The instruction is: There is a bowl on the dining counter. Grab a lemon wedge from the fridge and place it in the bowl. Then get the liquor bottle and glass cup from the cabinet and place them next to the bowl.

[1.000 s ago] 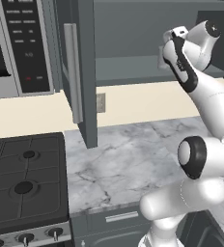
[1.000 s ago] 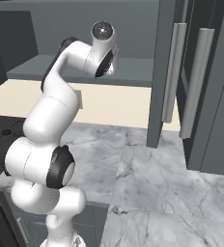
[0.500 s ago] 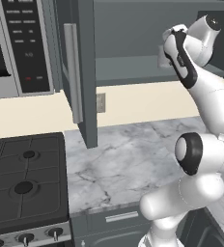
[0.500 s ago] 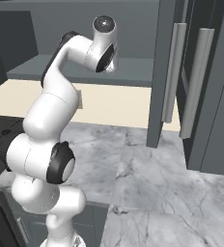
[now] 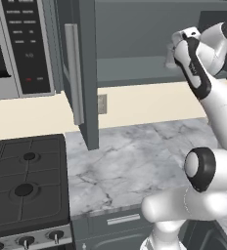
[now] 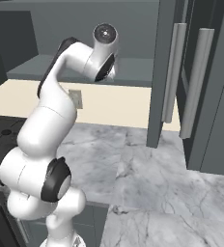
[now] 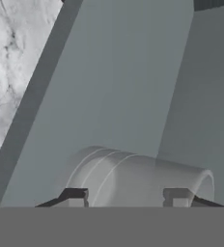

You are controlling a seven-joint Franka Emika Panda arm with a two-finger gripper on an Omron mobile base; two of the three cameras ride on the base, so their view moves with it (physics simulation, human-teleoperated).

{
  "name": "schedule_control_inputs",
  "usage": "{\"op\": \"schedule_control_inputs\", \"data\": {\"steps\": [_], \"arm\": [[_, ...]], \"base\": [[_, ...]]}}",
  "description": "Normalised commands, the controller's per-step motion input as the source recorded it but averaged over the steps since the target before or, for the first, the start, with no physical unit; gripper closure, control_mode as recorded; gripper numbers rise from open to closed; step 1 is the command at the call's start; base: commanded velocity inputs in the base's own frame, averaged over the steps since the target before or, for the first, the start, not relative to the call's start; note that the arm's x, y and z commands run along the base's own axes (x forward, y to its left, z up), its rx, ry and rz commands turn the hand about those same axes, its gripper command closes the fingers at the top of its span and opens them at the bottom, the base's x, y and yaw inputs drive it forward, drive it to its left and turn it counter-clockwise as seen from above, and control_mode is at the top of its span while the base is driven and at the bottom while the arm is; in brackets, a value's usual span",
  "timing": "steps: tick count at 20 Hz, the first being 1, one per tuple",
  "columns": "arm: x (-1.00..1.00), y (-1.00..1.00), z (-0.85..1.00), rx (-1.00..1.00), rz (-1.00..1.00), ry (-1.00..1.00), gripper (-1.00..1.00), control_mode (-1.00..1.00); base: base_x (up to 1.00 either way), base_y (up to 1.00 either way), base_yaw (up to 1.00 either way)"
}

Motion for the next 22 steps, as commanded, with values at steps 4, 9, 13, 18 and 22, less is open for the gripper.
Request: {"op": "schedule_control_inputs", "data": {"steps": [4,9,13,18,22], "arm": [[-0.57,0.00,-0.07,0.00,0.00,-0.23,1.00,-1.00],[-0.78,0.02,0.00,0.00,0.00,-0.14,1.00,-1.00],[-0.92,0.07,0.09,0.00,0.00,-0.07,1.00,-1.00],[-0.88,0.13,0.29,0.00,-0.02,0.00,1.00,-1.00],[-0.71,0.27,0.21,0.00,-0.05,0.08,1.00,-1.00]], "base": [[0.00,0.00,0.00],[0.00,0.00,0.00],[0.00,0.00,0.00],[0.00,0.00,0.00],[0.00,0.00,0.00]]}}
